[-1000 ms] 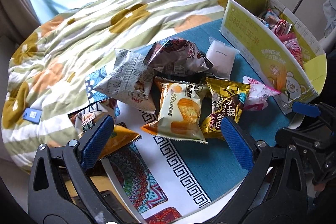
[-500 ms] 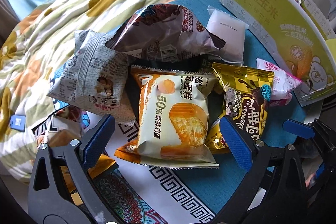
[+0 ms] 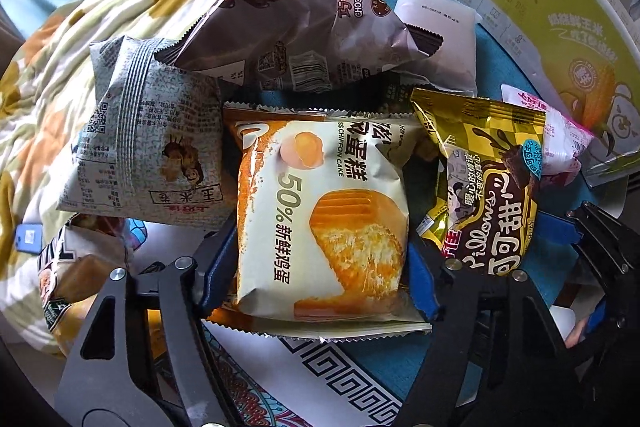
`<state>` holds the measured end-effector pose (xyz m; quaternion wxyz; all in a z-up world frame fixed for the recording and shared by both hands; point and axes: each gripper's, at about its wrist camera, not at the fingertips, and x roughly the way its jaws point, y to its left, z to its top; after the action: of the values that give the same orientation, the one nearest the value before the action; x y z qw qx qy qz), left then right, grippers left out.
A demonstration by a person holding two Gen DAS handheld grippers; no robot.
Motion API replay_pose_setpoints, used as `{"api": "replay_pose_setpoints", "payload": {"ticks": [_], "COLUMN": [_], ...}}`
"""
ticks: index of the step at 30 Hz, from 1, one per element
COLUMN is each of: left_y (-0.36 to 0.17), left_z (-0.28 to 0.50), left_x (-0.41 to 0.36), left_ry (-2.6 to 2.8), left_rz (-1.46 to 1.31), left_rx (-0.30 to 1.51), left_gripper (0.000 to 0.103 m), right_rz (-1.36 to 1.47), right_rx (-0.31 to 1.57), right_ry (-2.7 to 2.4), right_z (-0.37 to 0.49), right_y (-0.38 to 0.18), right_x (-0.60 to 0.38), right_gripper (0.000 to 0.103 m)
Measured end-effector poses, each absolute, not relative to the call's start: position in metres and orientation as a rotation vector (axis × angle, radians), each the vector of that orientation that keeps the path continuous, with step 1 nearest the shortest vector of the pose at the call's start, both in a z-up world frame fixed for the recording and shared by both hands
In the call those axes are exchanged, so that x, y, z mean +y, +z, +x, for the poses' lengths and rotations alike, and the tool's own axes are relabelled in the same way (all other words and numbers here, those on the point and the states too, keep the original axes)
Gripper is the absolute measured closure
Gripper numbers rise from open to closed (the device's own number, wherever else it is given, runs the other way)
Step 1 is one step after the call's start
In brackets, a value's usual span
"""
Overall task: Organize snacks
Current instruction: 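Grasp the cream cake bag with the left tool while the right grasps the gold chocolate bag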
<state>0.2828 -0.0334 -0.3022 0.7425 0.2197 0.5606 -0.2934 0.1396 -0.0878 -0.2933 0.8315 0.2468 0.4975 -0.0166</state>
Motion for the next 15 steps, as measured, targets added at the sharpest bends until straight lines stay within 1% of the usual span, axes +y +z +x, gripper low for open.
{"api": "replay_pose_setpoints", "payload": {"ticks": [3, 4, 5, 6, 10, 15], "left_y": [-0.303, -0.304, -0.304, -0.303, -0.302, -0.298], "left_z": [0.285, 0.285, 0.284, 0.284, 0.283, 0.276], "left_x": [-0.037, -0.038, -0.038, -0.039, -0.039, -0.038], "left_ry": [-0.653, -0.655, -0.657, -0.658, -0.667, -0.672], "left_rz": [0.495, 0.497, 0.496, 0.495, 0.507, 0.517], "left_rx": [1.222, 1.219, 1.219, 1.220, 1.211, 1.204], "left_gripper": [0.040, 0.041, 0.041, 0.041, 0.042, 0.043], "right_rz": [0.504, 0.498, 0.491, 0.475, 0.428, 0.385], "right_rx": [1.057, 1.058, 1.060, 1.060, 1.054, 1.053], "right_ry": [-0.030, -0.027, -0.024, -0.021, 0.005, 0.010], "right_z": [0.147, 0.149, 0.150, 0.151, 0.157, 0.159], "right_y": [-0.297, -0.298, -0.299, -0.299, -0.299, -0.297], "right_x": [-0.083, -0.082, -0.081, -0.081, -0.074, -0.066], "right_gripper": [0.019, 0.025, 0.028, 0.029, 0.040, 0.044]}}
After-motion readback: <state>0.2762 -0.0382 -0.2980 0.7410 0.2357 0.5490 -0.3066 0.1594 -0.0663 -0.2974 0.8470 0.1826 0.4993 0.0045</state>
